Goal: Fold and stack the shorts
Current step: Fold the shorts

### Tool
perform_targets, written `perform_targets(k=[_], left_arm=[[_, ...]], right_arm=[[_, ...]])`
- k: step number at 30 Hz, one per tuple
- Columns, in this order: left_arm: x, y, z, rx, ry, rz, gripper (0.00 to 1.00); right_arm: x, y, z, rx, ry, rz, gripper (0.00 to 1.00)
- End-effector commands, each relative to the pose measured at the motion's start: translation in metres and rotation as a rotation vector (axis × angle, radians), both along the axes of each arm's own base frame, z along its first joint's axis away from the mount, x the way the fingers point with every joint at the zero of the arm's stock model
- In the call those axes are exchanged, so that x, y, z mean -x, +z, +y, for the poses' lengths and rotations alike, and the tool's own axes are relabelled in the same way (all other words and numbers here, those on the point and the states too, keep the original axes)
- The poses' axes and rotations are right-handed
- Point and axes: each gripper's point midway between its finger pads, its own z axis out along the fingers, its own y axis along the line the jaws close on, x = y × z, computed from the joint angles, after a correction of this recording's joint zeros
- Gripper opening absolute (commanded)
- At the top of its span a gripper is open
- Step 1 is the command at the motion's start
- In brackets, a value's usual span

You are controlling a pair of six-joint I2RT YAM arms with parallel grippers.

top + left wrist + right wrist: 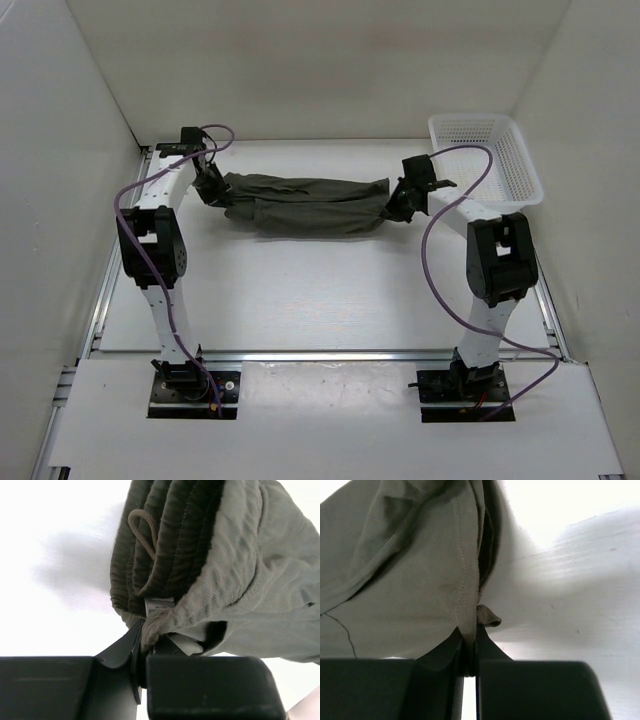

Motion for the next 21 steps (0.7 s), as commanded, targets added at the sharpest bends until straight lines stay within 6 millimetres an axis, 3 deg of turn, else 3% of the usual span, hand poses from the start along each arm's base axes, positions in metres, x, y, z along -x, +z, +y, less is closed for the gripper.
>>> perform_targets(k=[1, 2, 3, 4, 5, 6, 7, 8, 9, 11, 12, 14, 15, 16, 18, 20, 21], left_arm=[[0.02, 0.034, 0.005, -0.009, -0.031, -0.022, 0.1], [0.036, 0.027, 0.005, -0.008, -0.031, 0.01, 0.1], [0.046, 0.022, 0.005, -0.007, -0.031, 0.033, 0.1], [0.054, 0.023, 0.005, -0.007, -0.031, 0.027, 0.1], [0.076, 0.002, 0.004, -0.005, -0.031, 0.095, 0.12], [0.087, -0.004, 0.0, -0.001, -0.029, 0.117, 0.2], [0.097, -0.011, -0.001, 0.008, -0.032, 0.137, 0.34], [0.118, -0.021, -0.002, 0.01, -0.032, 0.181, 0.66], [0.122, -0.022, -0.002, 0.009, -0.032, 0.179, 0.79], [0.125, -0.008, 0.0, -0.002, -0.029, 0.135, 0.99], [0.121, 0.0, 0.004, -0.024, -0.021, 0.106, 0.99], [0.119, 0.025, 0.009, -0.049, -0.011, 0.065, 0.99], [0.107, 0.043, 0.01, -0.083, -0.024, 0.012, 0.99], [0.102, 0.055, 0.012, -0.098, -0.026, -0.021, 0.92], [0.092, 0.067, 0.007, -0.127, -0.048, -0.052, 0.73], [0.079, 0.079, 0.008, -0.16, -0.066, -0.082, 0.38], [0.076, 0.073, 0.004, -0.16, -0.077, -0.062, 0.31]], right_arm=[[0.008, 0.028, -0.014, 0.054, 0.006, -0.053, 0.01], [0.015, 0.026, -0.015, 0.057, 0.006, -0.046, 0.01], [0.033, 0.011, -0.02, 0.068, 0.008, -0.002, 0.01], [0.042, 0.015, -0.023, 0.067, 0.007, -0.006, 0.01], [0.054, 0.01, -0.02, 0.072, 0.022, 0.01, 0.01], [0.076, -0.008, -0.027, 0.087, 0.024, 0.063, 0.01], [0.09, -0.006, -0.024, 0.088, 0.042, 0.065, 0.01], [0.106, -0.011, -0.019, 0.112, 0.066, 0.081, 0.22], [0.118, -0.014, -0.018, 0.132, 0.082, 0.084, 0.48], [0.138, -0.009, -0.02, 0.219, 0.096, 0.057, 0.75], [0.14, 0.002, -0.022, 0.237, 0.091, 0.029, 0.87], [0.142, 0.014, -0.029, 0.278, 0.083, 0.008, 0.9], [0.138, 0.028, -0.032, 0.289, 0.074, -0.029, 0.9], [0.125, 0.045, -0.032, 0.297, 0.057, -0.084, 0.9], [0.117, 0.058, -0.031, 0.317, 0.076, -0.105, 0.83], [0.097, 0.077, -0.024, 0.297, 0.07, -0.147, 0.61], [0.093, 0.069, -0.023, 0.291, 0.09, -0.111, 0.56]])
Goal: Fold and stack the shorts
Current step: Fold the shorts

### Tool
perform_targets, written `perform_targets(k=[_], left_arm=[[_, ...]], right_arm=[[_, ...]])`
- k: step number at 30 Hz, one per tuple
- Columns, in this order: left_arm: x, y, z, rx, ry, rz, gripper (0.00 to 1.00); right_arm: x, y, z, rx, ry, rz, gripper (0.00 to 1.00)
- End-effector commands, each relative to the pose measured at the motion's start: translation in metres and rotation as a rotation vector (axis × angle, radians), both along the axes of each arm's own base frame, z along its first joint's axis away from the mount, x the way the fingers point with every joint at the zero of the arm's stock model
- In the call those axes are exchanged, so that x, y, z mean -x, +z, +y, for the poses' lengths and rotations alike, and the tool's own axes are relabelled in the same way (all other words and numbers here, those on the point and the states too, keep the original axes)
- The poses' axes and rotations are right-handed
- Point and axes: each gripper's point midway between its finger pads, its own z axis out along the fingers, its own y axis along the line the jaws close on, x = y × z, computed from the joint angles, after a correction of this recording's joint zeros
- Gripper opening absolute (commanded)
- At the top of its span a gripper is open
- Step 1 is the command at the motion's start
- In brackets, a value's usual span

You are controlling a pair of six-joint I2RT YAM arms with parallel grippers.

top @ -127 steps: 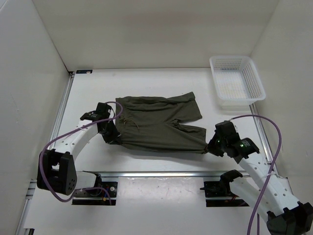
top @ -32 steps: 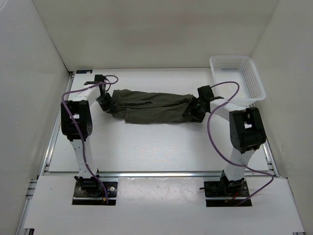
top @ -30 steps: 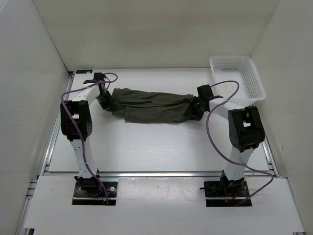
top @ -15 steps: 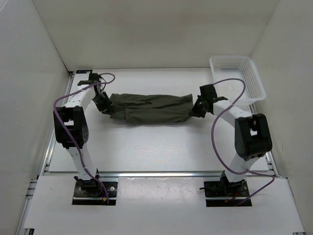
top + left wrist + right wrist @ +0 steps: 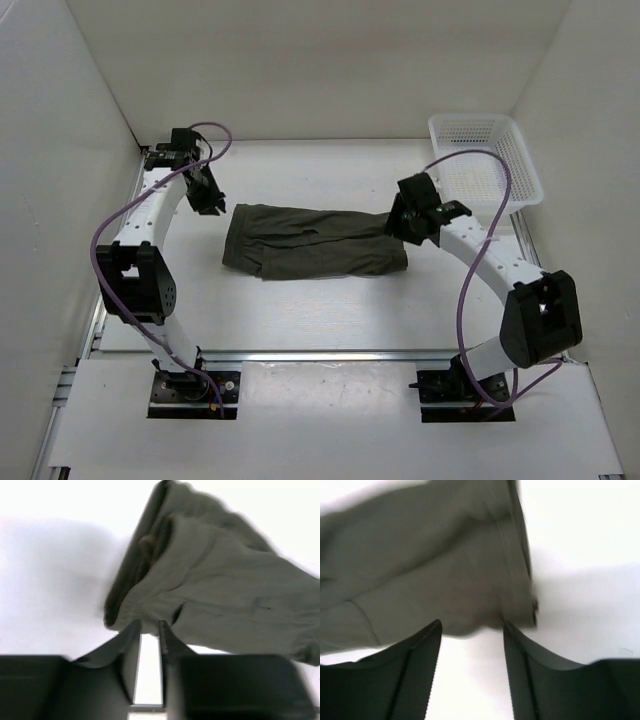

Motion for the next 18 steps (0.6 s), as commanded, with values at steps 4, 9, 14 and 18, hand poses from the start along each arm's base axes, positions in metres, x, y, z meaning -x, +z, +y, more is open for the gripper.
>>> perform_targets(k=[4, 9, 14, 18], left_arm=[[-0.024, 0.009, -0.004, -0.064, -0.052, -0.034, 0.59], [-0.039, -0.016, -0.014, -0.045, -0.108, 0.016, 0.81], [-0.046, -0.033, -0.02, -0.044, -0.142, 0.036, 0.75], [-0.047, -0.048, -0.026, -0.014, -0.166, 0.066, 0.59]], right_arm=[[-0.053, 0.01, 0.012, -0.067, 0.034, 0.02, 0.52], [-0.082, -0.008, 0.026, -0.214, -0.002, 0.104, 0.57], [-0.094, -0.03, 0.033, -0.237, -0.002, 0.164, 0.6], [-0.097, -0.044, 0.036, -0.246, -0.018, 0.199, 0.6]])
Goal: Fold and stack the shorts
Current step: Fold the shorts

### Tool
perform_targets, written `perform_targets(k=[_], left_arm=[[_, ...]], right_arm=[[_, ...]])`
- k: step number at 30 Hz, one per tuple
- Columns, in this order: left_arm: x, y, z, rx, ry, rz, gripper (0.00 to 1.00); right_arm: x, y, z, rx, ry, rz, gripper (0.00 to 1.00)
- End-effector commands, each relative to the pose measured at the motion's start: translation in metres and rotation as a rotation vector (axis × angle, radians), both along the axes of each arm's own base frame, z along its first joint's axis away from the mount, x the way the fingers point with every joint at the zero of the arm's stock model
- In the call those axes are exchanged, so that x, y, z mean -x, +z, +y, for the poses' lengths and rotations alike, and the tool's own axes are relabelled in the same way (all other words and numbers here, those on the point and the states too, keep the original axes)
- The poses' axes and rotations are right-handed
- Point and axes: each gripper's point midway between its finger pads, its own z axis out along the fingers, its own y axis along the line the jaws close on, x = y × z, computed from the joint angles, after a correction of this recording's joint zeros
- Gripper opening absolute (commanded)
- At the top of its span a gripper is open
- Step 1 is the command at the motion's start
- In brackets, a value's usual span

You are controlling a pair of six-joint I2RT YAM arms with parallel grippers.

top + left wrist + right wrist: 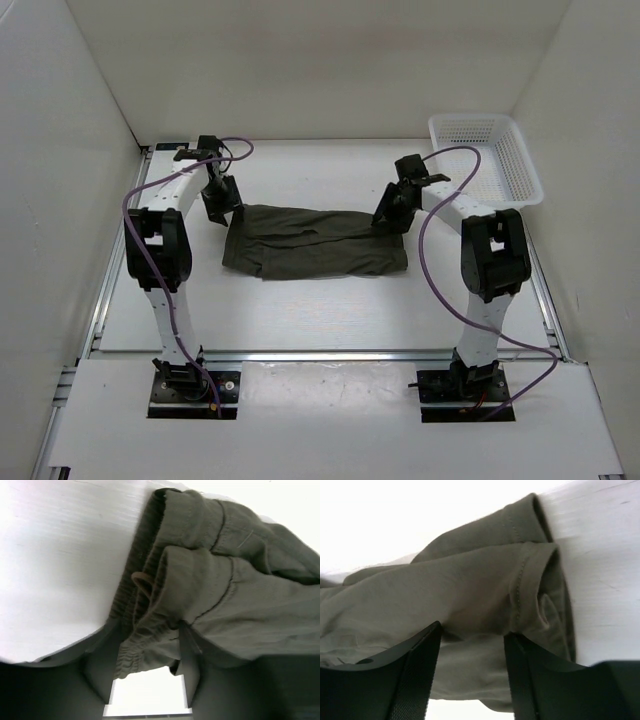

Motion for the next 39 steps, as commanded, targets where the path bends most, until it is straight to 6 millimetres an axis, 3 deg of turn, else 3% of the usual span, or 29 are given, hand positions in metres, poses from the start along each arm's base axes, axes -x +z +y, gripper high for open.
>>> perform_targets(k=[1, 3, 4, 5, 6, 9, 11, 15, 24, 29, 30, 31, 33, 34, 35, 36, 37, 38, 39], left_arm=[[-0.01, 0.019, -0.01, 0.042, -0.046, -0.064, 0.54], [-0.01, 0.015, -0.012, 0.052, -0.049, -0.053, 0.39], [-0.01, 0.015, -0.012, 0.052, -0.049, -0.053, 0.18], [-0.01, 0.015, -0.012, 0.052, -0.049, -0.053, 0.1], [-0.01, 0.015, -0.012, 0.049, -0.058, -0.054, 0.1], [-0.01, 0.023, -0.014, 0.062, -0.062, -0.071, 0.1], [-0.007, 0.03, -0.013, 0.06, -0.071, -0.086, 0.1], [-0.005, 0.065, -0.004, 0.062, -0.052, -0.171, 0.1], [0.003, 0.099, 0.003, 0.116, -0.02, -0.243, 0.1], [-0.01, 0.108, 0.004, 0.131, 0.0, -0.278, 0.1], [-0.013, 0.107, 0.002, 0.139, -0.003, -0.274, 0.1], [-0.019, 0.105, 0.007, 0.138, 0.007, -0.281, 0.1], [-0.035, 0.099, 0.004, 0.186, 0.02, -0.274, 0.1], [-0.041, 0.096, 0.001, 0.199, 0.015, -0.27, 0.1], [-0.052, 0.077, 0.001, 0.203, 0.028, -0.235, 0.1], [-0.067, 0.087, -0.001, 0.217, 0.033, -0.269, 0.13], [-0.072, 0.084, -0.001, 0.221, 0.043, -0.258, 0.33], [-0.074, 0.081, -0.001, 0.22, 0.044, -0.242, 0.49], [-0.08, 0.089, -0.001, 0.221, 0.042, -0.259, 0.6]], right_arm=[[-0.01, 0.008, 0.014, -0.055, 0.006, -0.008, 0.57], [-0.01, 0.004, 0.014, -0.053, 0.006, 0.001, 0.42], [-0.014, 0.007, 0.011, -0.055, -0.003, -0.008, 0.35], [-0.017, 0.007, 0.01, -0.05, -0.007, -0.019, 0.29], [-0.017, 0.003, 0.008, -0.04, -0.012, -0.013, 0.16], [-0.018, 0.003, 0.004, -0.035, -0.011, -0.016, 0.0], [-0.018, 0.013, 0.0, -0.019, -0.012, -0.046, 0.0], [-0.015, 0.039, -0.006, -0.005, -0.003, -0.109, 0.0], [-0.003, 0.074, -0.018, 0.031, 0.008, -0.179, 0.0], [-0.018, 0.088, -0.024, 0.037, 0.004, -0.217, 0.0], [-0.023, 0.081, -0.023, 0.04, 0.004, -0.204, 0.0], [-0.034, 0.089, -0.023, 0.025, -0.001, -0.223, 0.0], [-0.046, 0.076, -0.018, 0.027, 0.012, -0.204, 0.0], [-0.063, 0.088, -0.02, 0.019, -0.001, -0.241, 0.0], [-0.075, 0.076, -0.017, 0.02, -0.001, -0.237, 0.0], [-0.085, 0.075, -0.015, 0.017, -0.002, -0.25, 0.17], [-0.1, 0.087, -0.01, 0.0, 0.002, -0.287, 0.31], [-0.101, 0.078, -0.007, 0.001, 0.023, -0.26, 0.39], [-0.103, 0.086, -0.005, -0.006, 0.038, -0.273, 0.48]])
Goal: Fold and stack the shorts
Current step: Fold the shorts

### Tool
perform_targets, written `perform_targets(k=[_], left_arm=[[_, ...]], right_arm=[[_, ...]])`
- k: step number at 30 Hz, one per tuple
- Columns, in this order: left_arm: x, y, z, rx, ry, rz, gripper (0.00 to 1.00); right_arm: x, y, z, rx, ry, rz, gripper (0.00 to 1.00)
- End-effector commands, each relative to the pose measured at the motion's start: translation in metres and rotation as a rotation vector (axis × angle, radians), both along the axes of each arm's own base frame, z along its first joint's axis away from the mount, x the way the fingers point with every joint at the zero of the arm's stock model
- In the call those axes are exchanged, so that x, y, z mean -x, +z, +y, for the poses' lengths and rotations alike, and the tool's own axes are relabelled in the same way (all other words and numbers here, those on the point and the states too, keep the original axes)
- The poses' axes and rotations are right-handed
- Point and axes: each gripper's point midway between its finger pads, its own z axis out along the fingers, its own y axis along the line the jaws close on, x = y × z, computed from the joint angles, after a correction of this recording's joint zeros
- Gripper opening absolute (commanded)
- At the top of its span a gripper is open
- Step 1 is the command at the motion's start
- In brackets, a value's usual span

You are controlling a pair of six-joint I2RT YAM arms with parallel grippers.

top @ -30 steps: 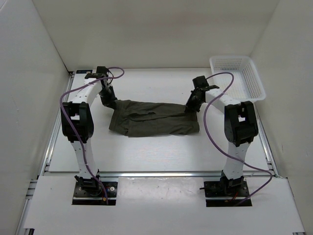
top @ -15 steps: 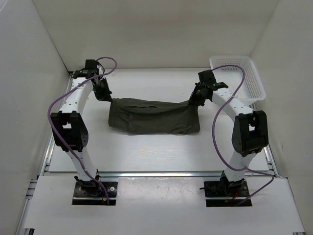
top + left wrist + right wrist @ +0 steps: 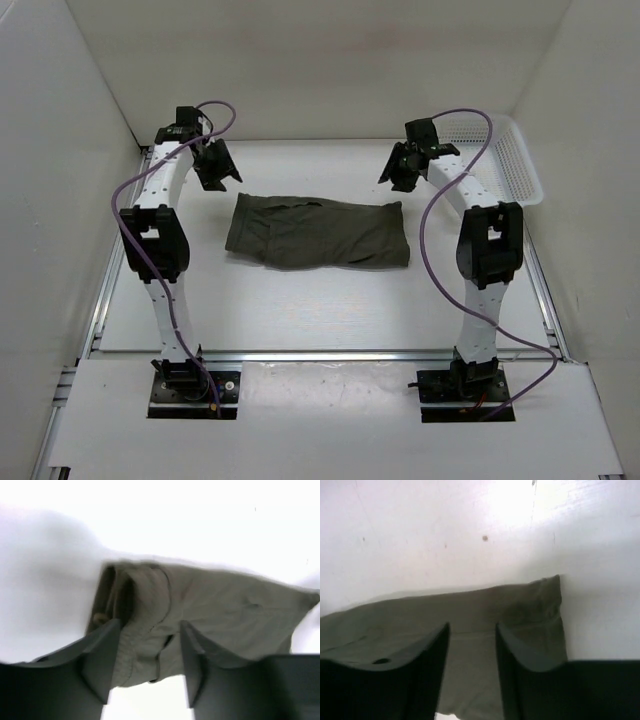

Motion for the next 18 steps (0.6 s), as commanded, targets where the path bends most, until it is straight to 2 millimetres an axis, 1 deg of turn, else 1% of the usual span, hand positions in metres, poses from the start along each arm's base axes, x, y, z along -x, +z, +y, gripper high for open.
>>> perform_targets(k=[1, 2, 3, 4, 5, 6, 7, 8, 9, 10, 11, 12, 13, 14, 15, 16, 18], left_arm=[[-0.012, 0.018, 0.0, 0.01, 0.026, -0.024, 0.65], [-0.012, 0.025, 0.005, -0.017, 0.042, -0.041, 0.74], [-0.007, 0.043, 0.005, -0.046, 0.039, -0.082, 0.74], [-0.001, 0.042, 0.008, -0.083, 0.052, -0.077, 0.74], [0.004, 0.048, 0.01, -0.094, 0.06, -0.086, 0.71], [0.003, 0.054, 0.008, -0.103, 0.059, -0.113, 0.51], [0.012, 0.057, 0.001, -0.11, 0.047, -0.121, 0.35], [0.015, 0.056, -0.005, -0.102, 0.031, -0.121, 0.19], [0.018, 0.051, -0.012, -0.095, 0.004, -0.108, 0.1], [0.019, 0.045, -0.025, -0.073, -0.03, -0.097, 0.1], [0.022, 0.036, -0.035, -0.055, -0.068, -0.076, 0.1], [0.022, 0.03, -0.042, -0.047, -0.086, -0.062, 0.1], [0.023, 0.016, -0.054, -0.049, -0.111, -0.032, 0.1], [0.024, 0.01, -0.059, -0.05, -0.122, -0.019, 0.1], [0.022, 0.007, -0.064, -0.05, -0.132, -0.016, 0.1], [0.021, -0.008, -0.064, -0.053, -0.133, 0.018, 0.1], [0.011, -0.017, -0.064, -0.065, -0.136, 0.016, 0.1]], right_arm=[[-0.018, 0.017, 0.003, -0.001, 0.048, -0.056, 0.52], [-0.009, 0.025, 0.004, 0.01, 0.059, -0.069, 0.55], [-0.005, 0.026, 0.0, 0.029, 0.055, -0.073, 0.55], [0.001, 0.026, 0.001, 0.048, 0.068, -0.073, 0.57], [0.012, 0.025, 0.001, 0.058, 0.07, -0.072, 0.54], [0.014, 0.025, -0.001, 0.064, 0.064, -0.078, 0.47], [0.02, 0.023, 0.002, 0.065, 0.073, -0.071, 0.27], [0.026, 0.022, 0.007, 0.066, 0.087, -0.065, 0.18], [0.031, 0.017, 0.013, 0.069, 0.101, -0.054, 0.12], [0.033, 0.017, 0.019, 0.062, 0.116, -0.052, 0.07], [0.034, 0.006, 0.022, 0.05, 0.131, -0.025, 0.0], [0.037, 0.009, 0.041, 0.037, 0.172, -0.032, 0.0], [0.036, 0.008, 0.048, 0.036, 0.186, -0.033, 0.0], [0.037, 0.002, 0.058, 0.032, 0.207, -0.023, 0.0], [0.037, 0.007, 0.072, 0.027, 0.233, -0.038, 0.0], [0.037, 0.002, 0.078, 0.029, 0.244, -0.031, 0.0], [0.037, -0.001, 0.087, 0.015, 0.252, -0.022, 0.0]])
